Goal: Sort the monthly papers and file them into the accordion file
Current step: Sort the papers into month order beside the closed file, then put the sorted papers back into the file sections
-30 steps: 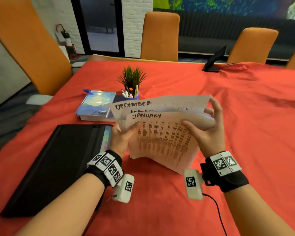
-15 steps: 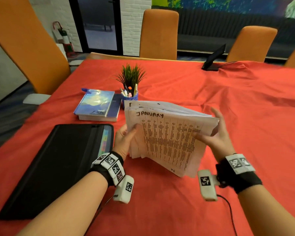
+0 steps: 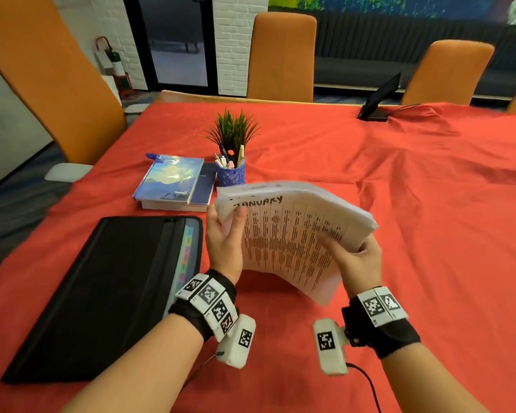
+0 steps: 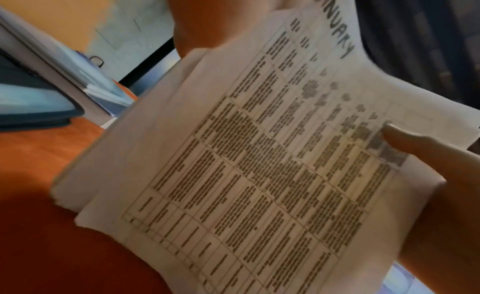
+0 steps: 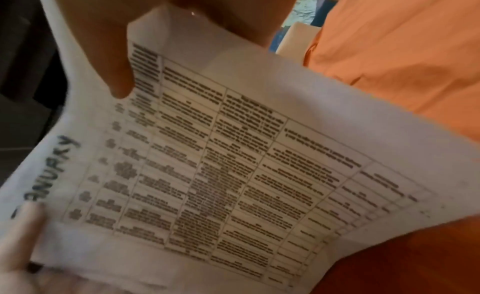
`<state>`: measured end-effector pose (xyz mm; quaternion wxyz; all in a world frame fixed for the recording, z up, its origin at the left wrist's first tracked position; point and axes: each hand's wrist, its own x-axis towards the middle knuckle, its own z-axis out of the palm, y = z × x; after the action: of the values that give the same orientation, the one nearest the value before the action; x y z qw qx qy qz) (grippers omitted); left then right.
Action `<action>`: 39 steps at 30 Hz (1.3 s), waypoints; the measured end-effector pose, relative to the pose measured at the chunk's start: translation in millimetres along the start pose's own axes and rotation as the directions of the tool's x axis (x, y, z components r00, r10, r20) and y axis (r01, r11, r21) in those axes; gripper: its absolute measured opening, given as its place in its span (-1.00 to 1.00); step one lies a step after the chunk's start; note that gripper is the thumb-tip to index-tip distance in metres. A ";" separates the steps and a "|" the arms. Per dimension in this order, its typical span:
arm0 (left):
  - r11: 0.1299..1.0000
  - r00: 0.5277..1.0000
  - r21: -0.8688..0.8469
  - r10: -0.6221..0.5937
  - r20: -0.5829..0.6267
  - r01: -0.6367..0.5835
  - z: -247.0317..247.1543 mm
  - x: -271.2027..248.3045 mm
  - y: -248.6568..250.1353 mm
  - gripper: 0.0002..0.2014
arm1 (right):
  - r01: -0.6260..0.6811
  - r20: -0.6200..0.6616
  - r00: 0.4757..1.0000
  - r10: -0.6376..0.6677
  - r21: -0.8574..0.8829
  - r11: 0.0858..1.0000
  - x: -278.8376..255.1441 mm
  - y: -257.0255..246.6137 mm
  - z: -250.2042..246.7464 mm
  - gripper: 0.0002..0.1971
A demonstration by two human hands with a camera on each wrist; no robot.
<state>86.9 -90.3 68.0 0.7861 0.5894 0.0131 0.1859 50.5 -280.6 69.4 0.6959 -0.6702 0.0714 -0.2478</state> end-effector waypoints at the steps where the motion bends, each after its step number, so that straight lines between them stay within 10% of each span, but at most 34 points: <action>1: 1.000 0.999 0.005 -0.031 -0.007 0.031 -2.7 4.4 -2.1 0.02 | -0.005 -0.002 1.000 0.005 -0.006 1.000 2.1 1.1 -1.3 -0.72; 7: 0.979 0.985 0.111 -0.171 -0.022 0.173 0.0 3.9 -21.1 -0.71 | -0.143 0.043 0.988 0.147 -0.087 0.986 7.3 11.8 15.8 -0.80; 13: 0.992 0.993 0.044 -0.116 -0.009 0.116 -1.8 -12.2 -28.2 -0.74 | -0.113 0.018 0.993 0.113 -0.004 0.994 3.7 16.7 7.6 -0.88; 22: 0.887 0.986 0.448 -0.155 0.055 0.114 -6.4 -5.7 -33.9 -0.71 | -0.181 0.099 0.973 0.209 -0.240 0.954 15.9 20.7 -5.1 -0.93; 26: 0.667 0.938 0.724 -0.335 0.083 0.174 -23.0 -12.9 -41.3 -0.66 | -0.371 0.195 0.873 0.447 -0.330 0.868 20.3 33.1 -16.5 -0.81; 31: 0.335 0.744 0.923 -0.662 0.085 0.192 -45.5 -27.7 -61.8 -0.67 | -0.612 0.180 0.667 0.723 -0.421 0.669 9.8 63.5 -19.0 -0.75; 36: 0.124 0.917 0.984 -0.393 -0.072 0.130 -91.1 -20.5 -35.4 -0.75 | -0.592 0.187 0.634 0.751 -0.507 0.626 20.3 80.9 -23.2 -0.72; 39: -0.125 0.874 0.958 -0.393 -0.287 0.258 -121.0 -12.2 -26.3 -0.42 | -0.521 0.216 0.640 0.737 -0.583 0.623 27.0 98.6 -30.4 -0.38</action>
<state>53.9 11.2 4.2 0.1475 0.9512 0.2483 -0.1086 85.3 -321.8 -22.6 0.5506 -0.7828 0.2082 0.2019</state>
